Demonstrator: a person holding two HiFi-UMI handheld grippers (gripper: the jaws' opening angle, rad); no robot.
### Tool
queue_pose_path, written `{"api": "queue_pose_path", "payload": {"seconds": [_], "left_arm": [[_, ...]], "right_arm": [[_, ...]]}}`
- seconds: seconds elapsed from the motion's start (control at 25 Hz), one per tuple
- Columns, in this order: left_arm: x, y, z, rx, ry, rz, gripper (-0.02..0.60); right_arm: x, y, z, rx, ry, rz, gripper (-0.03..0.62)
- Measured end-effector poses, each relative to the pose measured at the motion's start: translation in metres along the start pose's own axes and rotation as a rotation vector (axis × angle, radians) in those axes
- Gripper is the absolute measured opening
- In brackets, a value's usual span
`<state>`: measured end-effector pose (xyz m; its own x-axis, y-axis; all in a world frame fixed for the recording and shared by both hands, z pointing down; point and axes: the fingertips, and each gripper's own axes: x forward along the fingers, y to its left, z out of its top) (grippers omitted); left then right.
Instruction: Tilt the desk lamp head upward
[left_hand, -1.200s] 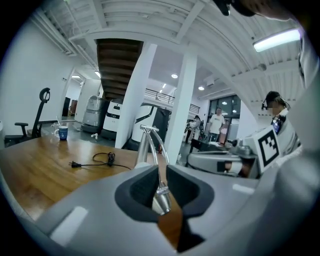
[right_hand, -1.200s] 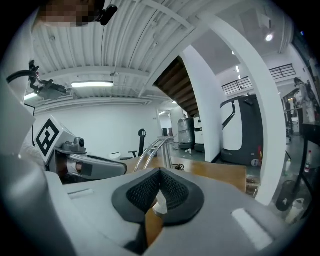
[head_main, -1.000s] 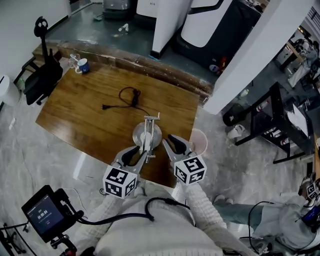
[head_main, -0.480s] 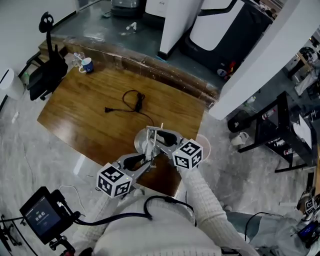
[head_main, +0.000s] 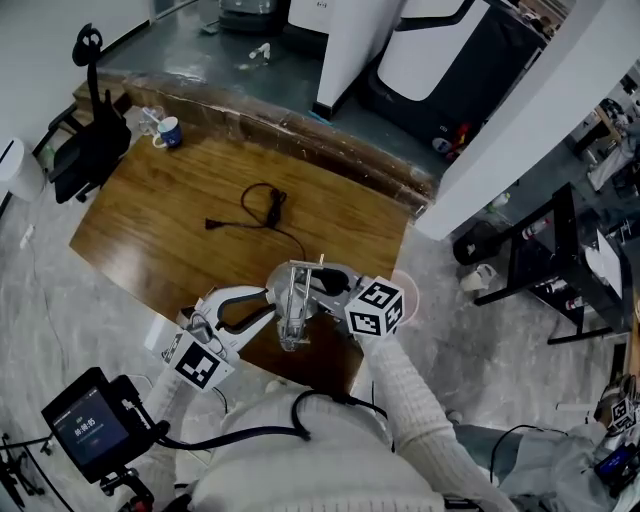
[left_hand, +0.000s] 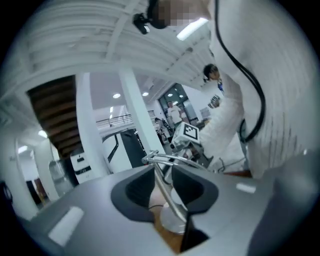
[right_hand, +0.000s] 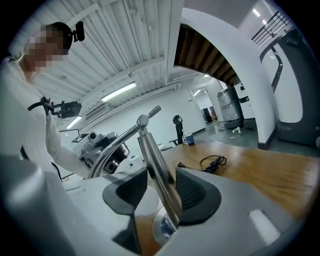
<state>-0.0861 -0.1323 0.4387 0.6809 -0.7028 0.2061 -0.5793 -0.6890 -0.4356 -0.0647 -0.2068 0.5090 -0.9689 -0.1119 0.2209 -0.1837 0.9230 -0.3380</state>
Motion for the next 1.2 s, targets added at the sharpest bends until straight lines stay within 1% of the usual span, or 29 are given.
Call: {"api": "queue_pose_path", "payload": {"seconds": [0.08, 0.2, 0.32, 0.36, 0.44, 0.56, 0.68, 0.76, 0.84, 0.92, 0.96, 1.0, 1.04, 1.12, 1.2], "left_arm": [[0.009, -0.007, -0.011, 0.164, 0.036, -0.020, 0.110], [0.020, -0.024, -0.029, 0.386, 0.081, -0.049, 0.112], [0.022, -0.042, -0.029, 0.597, 0.058, -0.053, 0.135], [0.023, -0.047, -0.027, 0.651, 0.048, -0.056, 0.152], [0.024, -0.053, -0.025, 0.718, 0.035, -0.057, 0.183], [0.024, -0.055, -0.026, 0.775, 0.028, -0.057, 0.186], [0.022, -0.054, -0.025, 0.858, 0.019, -0.059, 0.186], [0.021, -0.055, -0.020, 0.932, -0.008, -0.051, 0.194], [0.021, -0.060, -0.013, 1.032, -0.054, -0.040, 0.226], [0.023, -0.068, -0.009, 1.127, -0.093, -0.058, 0.245], [0.025, -0.072, -0.009, 1.155, -0.100, -0.077, 0.242], [0.027, -0.074, -0.009, 1.173, -0.102, -0.095, 0.242], [0.029, -0.076, -0.010, 1.185, -0.102, -0.106, 0.227], [0.031, -0.077, -0.011, 1.196, -0.103, -0.109, 0.192], [0.030, -0.076, -0.010, 1.202, -0.106, -0.103, 0.189]], "right_arm": [[0.003, -0.001, 0.000, 0.009, 0.003, 0.009, 0.161], [0.005, -0.003, -0.002, 0.025, 0.003, 0.019, 0.164], [0.004, -0.004, -0.003, 0.046, -0.004, 0.020, 0.176], [0.004, -0.003, -0.003, 0.059, -0.007, 0.023, 0.178], [0.005, -0.003, -0.003, 0.092, -0.013, 0.036, 0.183], [0.006, -0.003, -0.004, 0.130, -0.012, 0.063, 0.193], [0.008, -0.002, -0.006, 0.154, 0.010, 0.094, 0.207], [0.010, -0.001, -0.006, 0.167, 0.025, 0.110, 0.214], [0.011, 0.000, -0.006, 0.173, 0.031, 0.115, 0.219], [0.011, 0.000, -0.006, 0.174, 0.031, 0.109, 0.219], [0.011, 0.000, -0.005, 0.175, 0.030, 0.106, 0.219], [0.010, 0.000, -0.004, 0.175, 0.028, 0.103, 0.219], [0.010, 0.001, -0.004, 0.174, 0.027, 0.101, 0.221], [0.011, 0.001, -0.003, 0.169, 0.023, 0.102, 0.228], [0.012, 0.002, -0.003, 0.162, 0.011, 0.118, 0.232]]}}
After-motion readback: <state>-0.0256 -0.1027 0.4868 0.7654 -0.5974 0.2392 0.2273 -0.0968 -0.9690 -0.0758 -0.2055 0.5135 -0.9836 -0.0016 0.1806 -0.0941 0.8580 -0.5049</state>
